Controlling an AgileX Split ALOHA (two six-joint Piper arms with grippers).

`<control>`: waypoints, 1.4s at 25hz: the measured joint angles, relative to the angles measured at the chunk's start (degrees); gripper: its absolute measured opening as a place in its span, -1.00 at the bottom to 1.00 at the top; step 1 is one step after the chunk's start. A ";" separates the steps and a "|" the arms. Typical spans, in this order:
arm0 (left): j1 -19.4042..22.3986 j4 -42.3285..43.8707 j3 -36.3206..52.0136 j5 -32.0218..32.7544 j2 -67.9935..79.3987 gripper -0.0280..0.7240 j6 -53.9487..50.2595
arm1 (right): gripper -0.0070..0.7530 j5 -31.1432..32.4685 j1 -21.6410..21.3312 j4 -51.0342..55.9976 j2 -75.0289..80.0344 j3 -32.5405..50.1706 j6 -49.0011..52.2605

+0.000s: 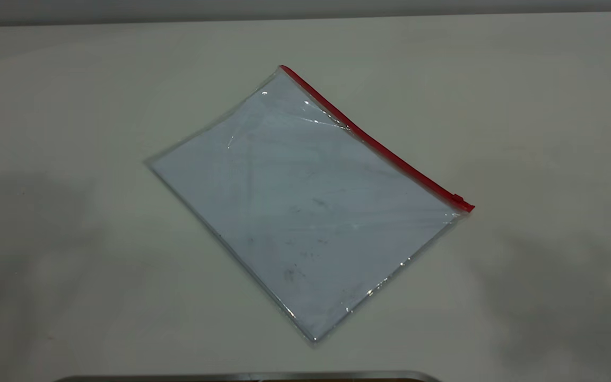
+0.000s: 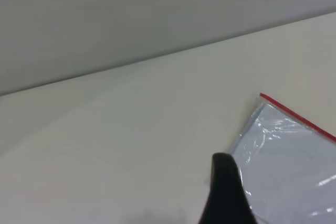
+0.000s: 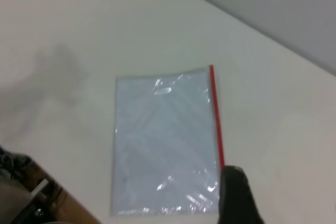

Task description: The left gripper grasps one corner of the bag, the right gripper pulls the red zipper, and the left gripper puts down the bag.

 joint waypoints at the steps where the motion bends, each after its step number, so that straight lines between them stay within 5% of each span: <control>1: 0.00 -0.05 2.04 0.00 -2.62 0.64 -0.24 | 0.33 0.00 0.00 0.00 -3.00 2.13 0.00; 22: 0.00 -0.07 66.71 0.04 -55.80 0.64 -4.62 | 0.36 -0.75 0.00 -1.08 -53.70 53.10 0.12; 35: 0.00 -0.07 73.74 0.04 -65.15 0.64 -4.39 | 0.36 -3.97 0.00 -12.77 -64.05 59.57 6.79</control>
